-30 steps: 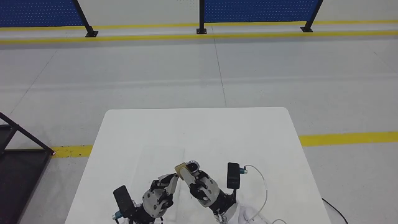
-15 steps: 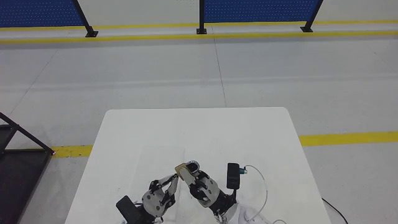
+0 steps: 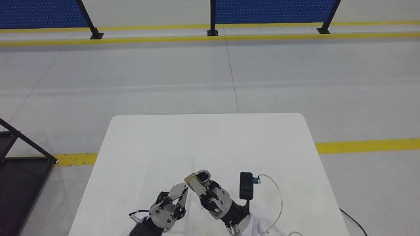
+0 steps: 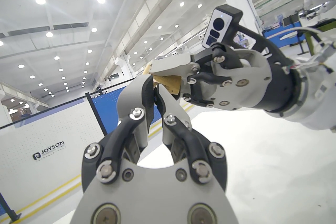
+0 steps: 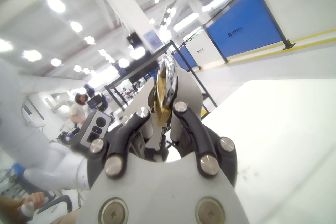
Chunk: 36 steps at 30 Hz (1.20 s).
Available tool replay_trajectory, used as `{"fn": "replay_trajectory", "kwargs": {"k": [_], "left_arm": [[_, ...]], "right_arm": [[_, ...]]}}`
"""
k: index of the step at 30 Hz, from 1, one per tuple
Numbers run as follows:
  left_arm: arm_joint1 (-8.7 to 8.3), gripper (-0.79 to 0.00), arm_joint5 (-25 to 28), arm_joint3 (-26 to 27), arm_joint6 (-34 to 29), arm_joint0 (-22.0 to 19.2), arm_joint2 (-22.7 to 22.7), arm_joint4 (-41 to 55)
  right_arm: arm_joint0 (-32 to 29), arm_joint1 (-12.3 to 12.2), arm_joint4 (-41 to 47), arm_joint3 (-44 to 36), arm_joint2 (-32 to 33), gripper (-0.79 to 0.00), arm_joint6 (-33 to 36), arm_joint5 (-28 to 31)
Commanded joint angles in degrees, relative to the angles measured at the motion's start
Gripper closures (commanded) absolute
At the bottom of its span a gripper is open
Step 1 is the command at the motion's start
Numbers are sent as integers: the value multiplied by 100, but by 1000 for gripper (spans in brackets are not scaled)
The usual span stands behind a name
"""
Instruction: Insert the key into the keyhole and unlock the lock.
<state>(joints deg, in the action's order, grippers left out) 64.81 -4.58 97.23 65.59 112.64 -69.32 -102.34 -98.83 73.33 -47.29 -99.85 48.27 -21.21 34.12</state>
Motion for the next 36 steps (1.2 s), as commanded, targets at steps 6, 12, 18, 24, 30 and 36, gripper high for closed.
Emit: {"fn": "replay_trajectory", "kwargs": {"k": [6,12,18,24,30,36], "left_arm": [[1,0,-482,-41,111,-40,-22,-235],[-4,0,-759,-73,183,-73,-74,-345],[-13,0,-921,-101,232,-95,-95,-513],[-23,0,-995,-108,300,-104,-95,-629],[-23,0,-783,-96,450,-90,-41,-352],[-33,-409,-322,-109,547,-70,2,8]], "right_arm": [[-5,-8,5,-10,4,0,7,-17],[-6,-13,10,-10,2,0,-10,-18],[-7,-18,27,-15,-1,0,0,-27],[-10,-23,38,-19,0,0,-21,-30],[-12,-28,36,-19,1,0,-49,-8],[-19,-36,29,-32,13,0,-80,18]]}}
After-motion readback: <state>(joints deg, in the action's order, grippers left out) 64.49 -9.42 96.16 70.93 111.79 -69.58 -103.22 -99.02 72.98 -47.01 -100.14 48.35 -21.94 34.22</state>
